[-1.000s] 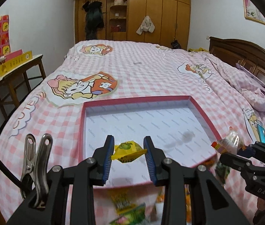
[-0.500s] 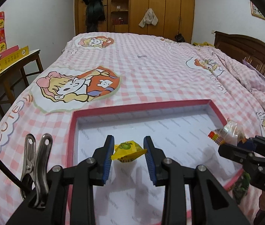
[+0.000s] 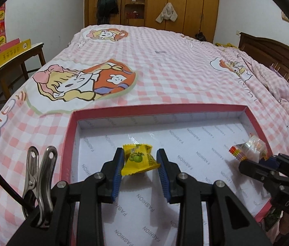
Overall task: Organize snacks
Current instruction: 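Carry the rainbow-ended candy into the box with the right tool while the left carries the yellow candy, then open both tools to release the candies and withdraw from the box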
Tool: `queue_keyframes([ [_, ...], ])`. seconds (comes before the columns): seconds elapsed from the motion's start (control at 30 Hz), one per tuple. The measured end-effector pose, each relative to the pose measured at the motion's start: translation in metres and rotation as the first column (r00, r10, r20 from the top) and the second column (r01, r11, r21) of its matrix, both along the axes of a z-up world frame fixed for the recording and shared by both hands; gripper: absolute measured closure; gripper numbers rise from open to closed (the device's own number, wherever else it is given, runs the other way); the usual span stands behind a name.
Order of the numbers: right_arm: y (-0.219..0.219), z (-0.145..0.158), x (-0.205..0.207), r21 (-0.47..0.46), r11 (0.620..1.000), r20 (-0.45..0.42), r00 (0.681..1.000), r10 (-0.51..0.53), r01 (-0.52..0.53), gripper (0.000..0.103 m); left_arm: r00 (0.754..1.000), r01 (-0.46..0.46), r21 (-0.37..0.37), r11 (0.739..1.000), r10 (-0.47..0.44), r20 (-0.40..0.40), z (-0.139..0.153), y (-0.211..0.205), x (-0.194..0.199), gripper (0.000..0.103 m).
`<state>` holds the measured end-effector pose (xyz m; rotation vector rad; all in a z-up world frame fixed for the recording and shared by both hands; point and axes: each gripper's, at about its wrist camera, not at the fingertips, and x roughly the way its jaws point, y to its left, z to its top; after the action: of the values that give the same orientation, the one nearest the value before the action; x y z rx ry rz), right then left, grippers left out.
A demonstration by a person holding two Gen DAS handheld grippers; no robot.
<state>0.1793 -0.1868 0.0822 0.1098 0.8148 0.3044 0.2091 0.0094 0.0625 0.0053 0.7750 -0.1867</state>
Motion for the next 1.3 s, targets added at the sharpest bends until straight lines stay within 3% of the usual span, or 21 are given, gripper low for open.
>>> queue_keyframes([
  [0.17, 0.001, -0.005, 0.001, 0.021, 1.000, -0.016, 1.000, 0.018, -0.017, 0.069, 1.000, 0.003, 0.010, 1.000, -0.003, 0.010, 0.001, -0.002, -0.003, 0.068],
  [0.27, 0.002, -0.003, -0.002, 0.014, 1.000, -0.001, 1.000, 0.007, -0.007, 0.066, 0.999, -0.004, 0.007, 1.000, 0.004, 0.033, 0.006, -0.001, -0.007, 0.062],
  [0.33, 0.002, -0.001, -0.004, 0.017, 1.000, 0.011, 1.000, 0.009, -0.010, 0.062, 0.999, -0.004, 0.004, 1.000, 0.004, 0.045, 0.010, -0.001, -0.010, 0.059],
  [0.4, 0.002, 0.002, -0.006, 0.007, 1.000, 0.026, 1.000, 0.001, -0.001, 0.047, 0.999, -0.002, 0.011, 1.000, 0.002, 0.048, 0.013, -0.001, -0.013, 0.056],
  [0.47, 0.001, 0.005, -0.008, -0.005, 1.000, 0.037, 0.999, -0.013, 0.013, 0.041, 0.999, -0.002, 0.020, 1.000, 0.001, 0.042, 0.015, -0.001, -0.015, 0.056],
  [0.97, -0.015, 0.029, -0.054, 0.080, 0.997, 0.081, 0.997, -0.018, 0.011, 0.041, 0.999, 0.016, 0.056, 0.998, -0.019, 0.037, 0.039, 0.002, -0.077, 0.056],
  [1.3, -0.015, 0.030, -0.091, 0.083, 0.997, 0.079, 0.997, -0.002, -0.005, 0.041, 1.000, -0.009, 0.001, 1.000, 0.009, -0.012, 0.037, 0.010, -0.117, 0.056],
])
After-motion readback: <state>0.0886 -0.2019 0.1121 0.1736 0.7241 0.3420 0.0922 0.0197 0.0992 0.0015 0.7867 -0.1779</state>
